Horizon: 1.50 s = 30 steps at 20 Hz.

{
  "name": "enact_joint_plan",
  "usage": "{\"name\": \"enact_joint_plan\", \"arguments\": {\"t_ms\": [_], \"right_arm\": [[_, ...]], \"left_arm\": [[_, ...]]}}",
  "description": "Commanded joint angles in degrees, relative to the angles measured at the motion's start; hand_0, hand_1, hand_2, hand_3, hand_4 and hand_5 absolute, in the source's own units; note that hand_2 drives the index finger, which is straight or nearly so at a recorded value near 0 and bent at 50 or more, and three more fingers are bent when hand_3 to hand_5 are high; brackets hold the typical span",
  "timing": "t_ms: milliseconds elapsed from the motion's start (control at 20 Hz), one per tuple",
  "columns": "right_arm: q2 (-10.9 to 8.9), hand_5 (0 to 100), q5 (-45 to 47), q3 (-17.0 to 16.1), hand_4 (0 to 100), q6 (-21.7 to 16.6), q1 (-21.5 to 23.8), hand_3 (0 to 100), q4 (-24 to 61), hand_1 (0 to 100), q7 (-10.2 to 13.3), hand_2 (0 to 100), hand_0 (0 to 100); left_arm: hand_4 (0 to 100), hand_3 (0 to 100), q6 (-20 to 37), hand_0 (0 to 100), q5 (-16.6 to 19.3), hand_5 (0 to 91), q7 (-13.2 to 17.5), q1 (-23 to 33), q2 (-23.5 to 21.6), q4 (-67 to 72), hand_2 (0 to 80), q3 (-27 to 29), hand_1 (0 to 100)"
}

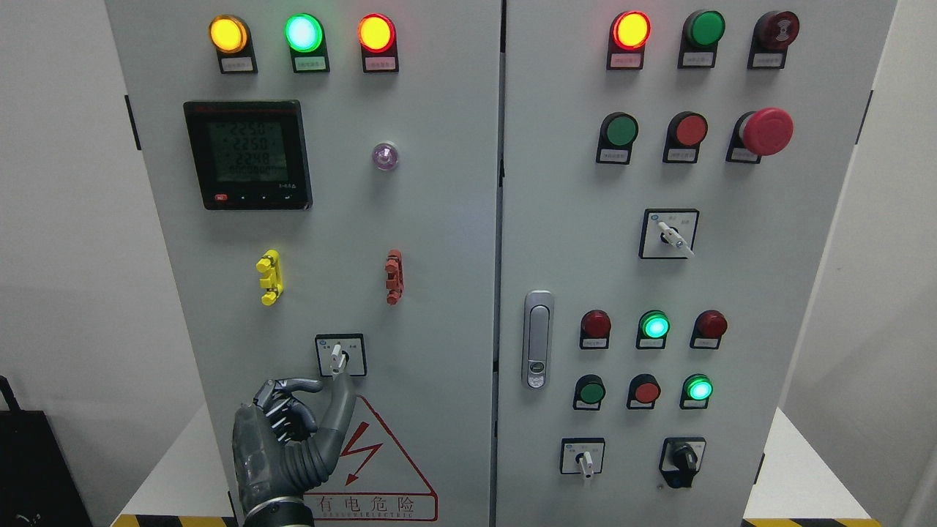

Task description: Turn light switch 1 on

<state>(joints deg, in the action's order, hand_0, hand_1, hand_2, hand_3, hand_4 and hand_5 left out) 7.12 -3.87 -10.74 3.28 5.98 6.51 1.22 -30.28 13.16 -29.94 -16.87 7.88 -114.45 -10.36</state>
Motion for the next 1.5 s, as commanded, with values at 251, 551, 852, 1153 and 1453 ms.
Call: {"name": "enact_joint_plan", "arguments": {"t_ms": [251, 551, 852, 1153, 1453], "right_arm": [[0.00, 0, 0.0, 0.0, 0, 0.0, 0.0, 0, 0.0, 0, 0.0, 0, 0], [0.00, 0, 0.0, 0.0, 0, 0.0, 0.0, 0, 0.0, 0, 0.0, 0, 0], [0.00, 0, 0.0, -0.1, 0, 0.0, 0.0, 0, 0.0, 0, 0.0, 0, 0], [0.00, 0, 0.0, 0.0, 0, 0.0, 0.0, 0, 0.0, 0, 0.0, 0, 0], [-0.09, 0, 0.0, -0.1, 0, 0.0, 0.0, 0, 0.0, 0, 0.0, 0, 0]], "left_arm": [[99, 99, -0.7, 14, -0.3, 84.2, 0.0, -0.8, 0.3, 0.9, 54.8, 0.1, 68], [99, 99, -2.3, 13, -0.4, 84.2, 0.0, -1.8, 0.4, 1.0, 54.8, 0.1, 68], [99, 99, -2.7, 13, -0.4, 84.2, 0.0, -2.0, 0.4, 1.0, 54.7, 0.1, 68], [99, 99, -2.8, 13, -0.7, 84.2, 0.1, -2.4, 0.4, 1.0, 54.8, 0.1, 67], [99, 99, -3.4, 14, -1.1, 84.2, 0.1, -2.7, 0.4, 1.1, 55.6, 0.1, 66]]}}
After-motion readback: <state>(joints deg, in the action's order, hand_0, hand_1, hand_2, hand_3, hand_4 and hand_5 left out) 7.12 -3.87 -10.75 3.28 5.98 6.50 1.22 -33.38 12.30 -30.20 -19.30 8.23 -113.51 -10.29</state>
